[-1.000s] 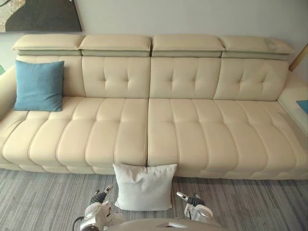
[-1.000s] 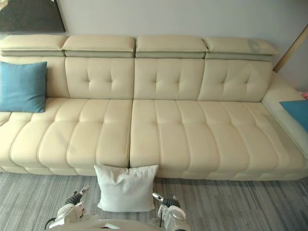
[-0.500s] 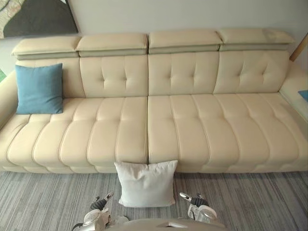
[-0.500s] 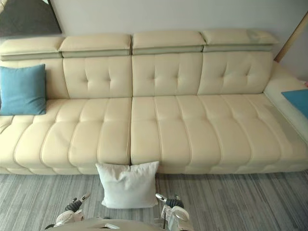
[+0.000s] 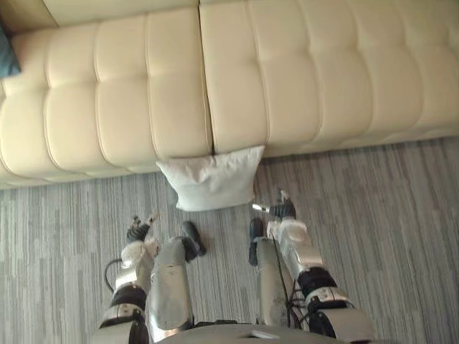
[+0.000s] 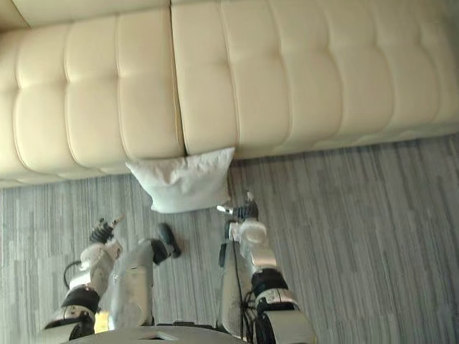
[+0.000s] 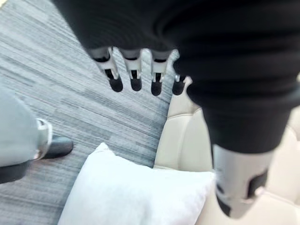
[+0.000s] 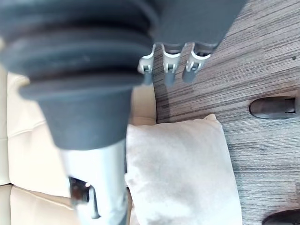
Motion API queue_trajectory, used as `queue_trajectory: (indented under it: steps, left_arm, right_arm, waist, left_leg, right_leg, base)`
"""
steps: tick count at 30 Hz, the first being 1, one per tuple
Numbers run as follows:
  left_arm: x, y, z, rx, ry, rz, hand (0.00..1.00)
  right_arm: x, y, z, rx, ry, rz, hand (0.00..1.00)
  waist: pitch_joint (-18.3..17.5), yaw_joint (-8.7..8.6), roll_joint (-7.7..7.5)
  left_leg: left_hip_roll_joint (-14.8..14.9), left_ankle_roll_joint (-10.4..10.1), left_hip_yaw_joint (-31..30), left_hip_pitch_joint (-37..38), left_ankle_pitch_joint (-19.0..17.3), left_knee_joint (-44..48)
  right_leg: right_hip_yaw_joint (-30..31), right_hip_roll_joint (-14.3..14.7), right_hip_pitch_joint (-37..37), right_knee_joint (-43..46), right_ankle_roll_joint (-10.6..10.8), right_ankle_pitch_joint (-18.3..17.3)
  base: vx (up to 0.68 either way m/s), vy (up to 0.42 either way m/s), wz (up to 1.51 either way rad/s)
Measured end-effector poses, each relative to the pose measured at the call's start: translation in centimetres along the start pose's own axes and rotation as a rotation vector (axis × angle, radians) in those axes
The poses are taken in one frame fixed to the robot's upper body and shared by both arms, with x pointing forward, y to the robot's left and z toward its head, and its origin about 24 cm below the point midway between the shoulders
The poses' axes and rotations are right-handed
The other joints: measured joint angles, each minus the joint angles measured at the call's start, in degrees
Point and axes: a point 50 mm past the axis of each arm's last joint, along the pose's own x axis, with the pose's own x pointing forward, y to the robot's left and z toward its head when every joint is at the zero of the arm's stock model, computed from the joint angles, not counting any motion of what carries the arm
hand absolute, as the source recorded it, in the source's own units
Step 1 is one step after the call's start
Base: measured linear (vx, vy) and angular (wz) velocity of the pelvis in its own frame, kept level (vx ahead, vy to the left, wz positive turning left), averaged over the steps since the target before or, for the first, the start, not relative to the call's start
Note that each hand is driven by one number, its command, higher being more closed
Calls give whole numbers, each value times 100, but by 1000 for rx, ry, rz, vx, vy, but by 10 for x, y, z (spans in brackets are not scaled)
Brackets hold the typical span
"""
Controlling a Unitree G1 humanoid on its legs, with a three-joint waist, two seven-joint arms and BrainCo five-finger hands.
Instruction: Pick up cushions and gather them together orderly.
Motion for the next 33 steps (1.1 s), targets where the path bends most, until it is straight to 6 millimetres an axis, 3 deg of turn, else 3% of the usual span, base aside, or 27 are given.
queue_trajectory:
  steps: [3,7,8,15,19,23,25,30,32,33]
  left_arm:
    - [8,-11,31,-38,-78,-15,0]
    - [17,-26,96,-100,-245,-25,0]
    - [17,-27,104,-103,-266,-23,0]
    - [1,-41,186,-141,-533,-63,0]
    - [-11,-47,217,-133,-646,-92,0]
    - [-30,-74,241,-134,-744,-176,0]
    - [-39,-88,252,-122,-786,-200,0]
    - [-61,-108,272,-127,-885,-241,0]
    - [-69,-117,278,-111,-919,-267,0]
    - [-72,-122,278,-96,-929,-278,0]
  right_arm:
    - [14,-8,34,52,-85,-47,0]
    - [28,-36,80,134,-196,-150,0]
    - [30,-39,88,146,-215,-163,0]
    - [31,-44,160,254,-424,-178,0]
    - [20,-30,199,289,-567,-123,0]
    - [5,-5,234,297,-699,-44,0]
    - [-9,17,254,319,-771,15,0]
    - [-34,57,276,355,-862,114,0]
    - [-37,61,277,387,-873,119,0]
    - [-39,63,277,396,-877,124,100]
  waist:
    - [263,4,8]
    - [494,18,3]
    - [514,29,1]
    - [590,45,8]
    - [593,52,12]
    - [599,58,19]
    - [613,58,26]
    - [614,68,25]
    - [614,61,25]
    - [614,43,25]
  left_leg:
    - [69,18,-24,-613,7,239]
    - [116,232,-180,-1701,130,616]
    - [133,251,-185,-1837,141,672]
    - [286,301,-319,-3075,174,1240]
    - [368,275,-324,-3549,226,1383]
    - [435,276,-403,-4010,234,1602]
    - [469,284,-445,-4215,231,1700]
    - [493,285,-480,-4524,265,1766]
    - [493,328,-491,-4592,301,1773]
    - [495,338,-509,-4616,311,1780]
  right_leg:
    - [21,3,-623,230,-34,24]
    - [16,-27,-1721,832,-42,-9]
    - [19,-27,-1871,914,-49,-21]
    - [39,-34,-3202,1697,-124,-170]
    - [57,6,-3726,1872,-159,-163]
    - [39,19,-4177,2105,-154,-142]
    - [26,34,-4363,2210,-161,-146]
    - [27,52,-4706,2348,-187,-160]
    - [22,53,-4772,2382,-191,-158]
    - [9,54,-4788,2400,-193,-158]
  base:
    - [-101,-3,2]
    - [-62,-1,16]
    - [-21,-16,9]
    - [-40,-29,7]
    - [-65,-26,-2]
    - [-60,-4,2]
    - [-46,6,2]
    - [-49,5,4]
    - [-47,0,4]
    - [-49,-2,2]
